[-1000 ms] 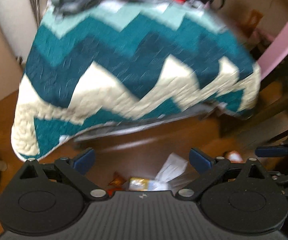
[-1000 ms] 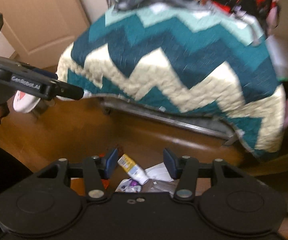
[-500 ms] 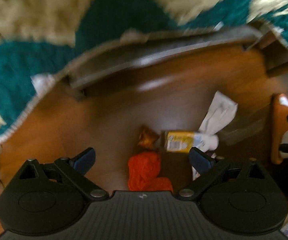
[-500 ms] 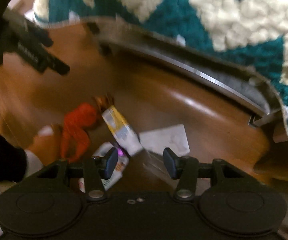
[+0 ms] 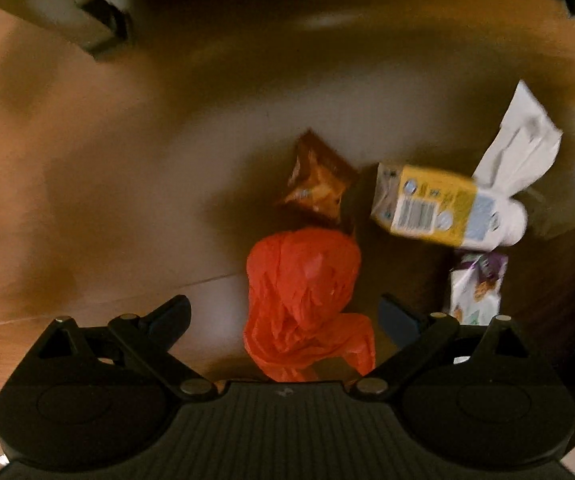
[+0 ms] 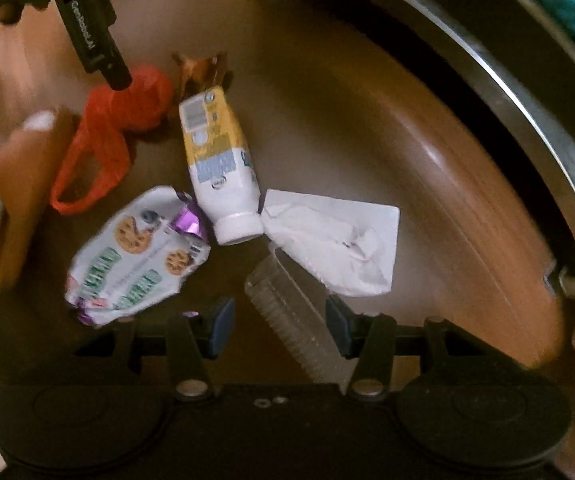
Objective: Collect trash
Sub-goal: 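Grasp the red plastic bag with left while right grasps the clear plastic tray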
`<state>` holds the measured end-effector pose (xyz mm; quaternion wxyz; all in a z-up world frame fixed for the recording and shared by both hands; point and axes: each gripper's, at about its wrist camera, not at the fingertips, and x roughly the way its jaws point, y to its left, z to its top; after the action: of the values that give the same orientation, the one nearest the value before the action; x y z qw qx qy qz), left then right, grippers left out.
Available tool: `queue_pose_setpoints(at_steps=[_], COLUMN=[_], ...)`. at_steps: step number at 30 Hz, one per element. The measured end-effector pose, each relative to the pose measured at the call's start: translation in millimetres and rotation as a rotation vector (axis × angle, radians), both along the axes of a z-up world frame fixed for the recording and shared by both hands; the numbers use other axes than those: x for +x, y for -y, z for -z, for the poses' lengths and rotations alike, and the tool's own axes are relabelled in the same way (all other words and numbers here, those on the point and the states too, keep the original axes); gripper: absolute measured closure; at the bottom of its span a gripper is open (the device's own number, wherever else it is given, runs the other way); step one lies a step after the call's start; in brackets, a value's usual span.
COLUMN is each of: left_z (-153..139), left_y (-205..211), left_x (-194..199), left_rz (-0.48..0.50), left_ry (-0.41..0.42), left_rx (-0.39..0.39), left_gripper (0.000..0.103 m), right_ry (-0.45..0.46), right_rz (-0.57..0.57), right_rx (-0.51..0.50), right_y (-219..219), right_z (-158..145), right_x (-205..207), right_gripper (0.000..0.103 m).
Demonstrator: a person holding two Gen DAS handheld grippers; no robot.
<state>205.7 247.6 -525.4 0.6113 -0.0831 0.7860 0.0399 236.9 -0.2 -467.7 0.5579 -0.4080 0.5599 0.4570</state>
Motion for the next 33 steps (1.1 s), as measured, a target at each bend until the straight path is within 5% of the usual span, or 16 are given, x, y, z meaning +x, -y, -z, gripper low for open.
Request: queue_pose_setpoints(at_steps=[8,19,21,24,33], left_z=[40.0,63.7,62.9,62.5,39.6], left_y=[13.7,20.7,22.0,24.4,20.8], left_x=[-11.7,-17.0,-16.9,-18.1,-22.5], left_rz=[0.039,0.03,0.027,0.043,0.037], left_ry=[-0.043,-0.064,-0.056,-0.047,-0.024], left_rx=[-0.029,-0.07,-0.074,-0.068,-0.082], left_gripper=[0.012,0.048,0.052,0.058,0.061], right_ry=[0.05,0.067,0.065,0.069,0.071], right_rz=[-0.213,-0.262,-0.262,-0.261,-0.198], right_rx=[-0.053,-0.071,-0.072,-0.079,-0.026], right_y=[-10.2,-17.4,-17.7,-18.9,-6.4], right_z=[39.8,63.2,64.1,67.3,38.0], right_x=[-15.8,-22.6,-21.5,-20.3,-15.8], right_gripper=[0.053,0.058,0.063,0.101,0.101])
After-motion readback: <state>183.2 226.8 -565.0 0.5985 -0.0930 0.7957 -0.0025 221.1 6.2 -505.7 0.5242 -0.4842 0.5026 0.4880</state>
